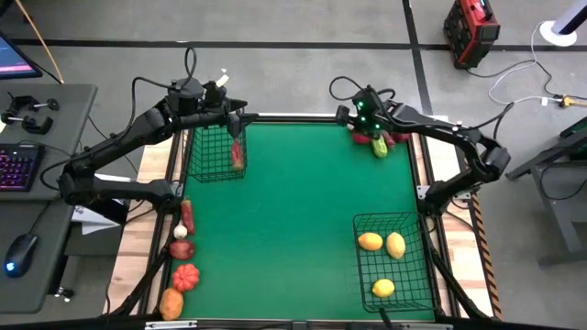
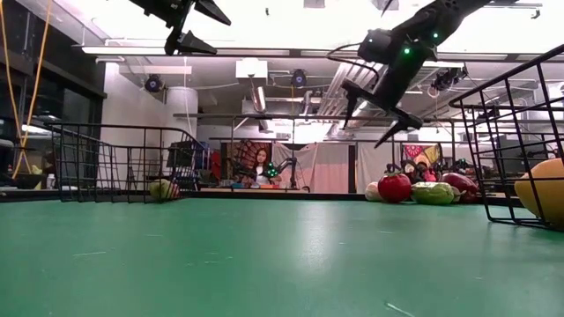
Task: Sort produce into baskets
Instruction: Put the red tomato into the bottom black wire basket
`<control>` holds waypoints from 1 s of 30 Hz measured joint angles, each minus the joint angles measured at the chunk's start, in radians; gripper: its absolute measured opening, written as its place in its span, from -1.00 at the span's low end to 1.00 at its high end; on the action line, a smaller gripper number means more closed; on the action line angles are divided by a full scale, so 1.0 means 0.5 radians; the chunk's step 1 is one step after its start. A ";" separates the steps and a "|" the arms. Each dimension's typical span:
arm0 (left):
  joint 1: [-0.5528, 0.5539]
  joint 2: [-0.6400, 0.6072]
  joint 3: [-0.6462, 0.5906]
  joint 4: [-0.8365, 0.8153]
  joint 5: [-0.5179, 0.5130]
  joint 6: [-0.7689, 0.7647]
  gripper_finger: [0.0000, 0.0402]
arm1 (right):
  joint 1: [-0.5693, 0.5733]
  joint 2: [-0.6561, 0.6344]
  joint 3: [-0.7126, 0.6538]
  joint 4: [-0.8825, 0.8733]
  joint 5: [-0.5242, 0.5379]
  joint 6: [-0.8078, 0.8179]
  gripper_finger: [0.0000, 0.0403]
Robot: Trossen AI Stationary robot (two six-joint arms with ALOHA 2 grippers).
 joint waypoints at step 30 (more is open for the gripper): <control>0.002 0.001 0.000 -0.004 0.005 0.068 0.83 | -0.206 0.227 -0.003 -0.376 0.381 0.629 0.83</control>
